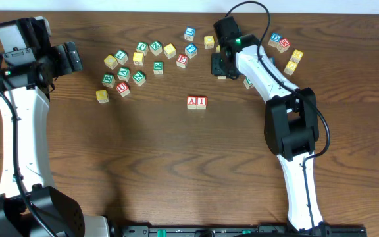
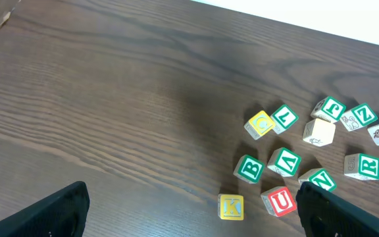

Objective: Spell out AI2
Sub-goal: 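Lower the right gripper onto the 2 block and grasp it, then carry the 2 block and set it right of the I block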

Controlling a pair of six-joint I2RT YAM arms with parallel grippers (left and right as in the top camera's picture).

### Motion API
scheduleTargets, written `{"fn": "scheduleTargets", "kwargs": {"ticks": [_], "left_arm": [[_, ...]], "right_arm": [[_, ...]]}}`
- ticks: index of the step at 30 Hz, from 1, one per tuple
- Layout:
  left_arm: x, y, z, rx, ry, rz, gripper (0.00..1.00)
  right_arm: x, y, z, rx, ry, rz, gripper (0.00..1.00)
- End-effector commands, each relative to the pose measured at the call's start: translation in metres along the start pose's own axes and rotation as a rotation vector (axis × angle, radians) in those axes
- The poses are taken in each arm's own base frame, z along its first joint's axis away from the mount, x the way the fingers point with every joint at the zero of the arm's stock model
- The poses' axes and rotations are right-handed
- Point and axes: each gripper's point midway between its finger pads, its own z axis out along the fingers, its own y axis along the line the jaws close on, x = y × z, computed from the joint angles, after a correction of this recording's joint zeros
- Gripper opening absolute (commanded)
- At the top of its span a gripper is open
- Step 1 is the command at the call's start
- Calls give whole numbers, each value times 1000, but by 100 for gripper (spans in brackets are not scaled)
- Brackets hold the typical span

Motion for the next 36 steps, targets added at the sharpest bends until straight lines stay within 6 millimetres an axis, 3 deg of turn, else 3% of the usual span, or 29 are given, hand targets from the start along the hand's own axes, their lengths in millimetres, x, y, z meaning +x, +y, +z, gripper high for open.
{"fn": "scheduleTargets", "kwargs": {"ticks": [1,9,12,17,25,36], "left_arm": [[-10,-1,-7,0,-26,8,99],[-10,-1,-7,0,-26,8,99],[-10,-1,-7,0,-26,8,99],[-10,-1,-7,0,-26,8,99],[-10,-1,-7,0,-26,8,99],[-10,-1,-7,0,-26,8,99]], "right_arm": [[-1,2,-1,8,-11,-46,31],[-14,5,-34,-9,-50,-53,26],[-10,4,-43,-4,-36,-66,26],[13,0,-58,0,59,-71,26],[68,-4,-63,4,282,-77,26],[95,16,-53,11,328,-139,26]]}}
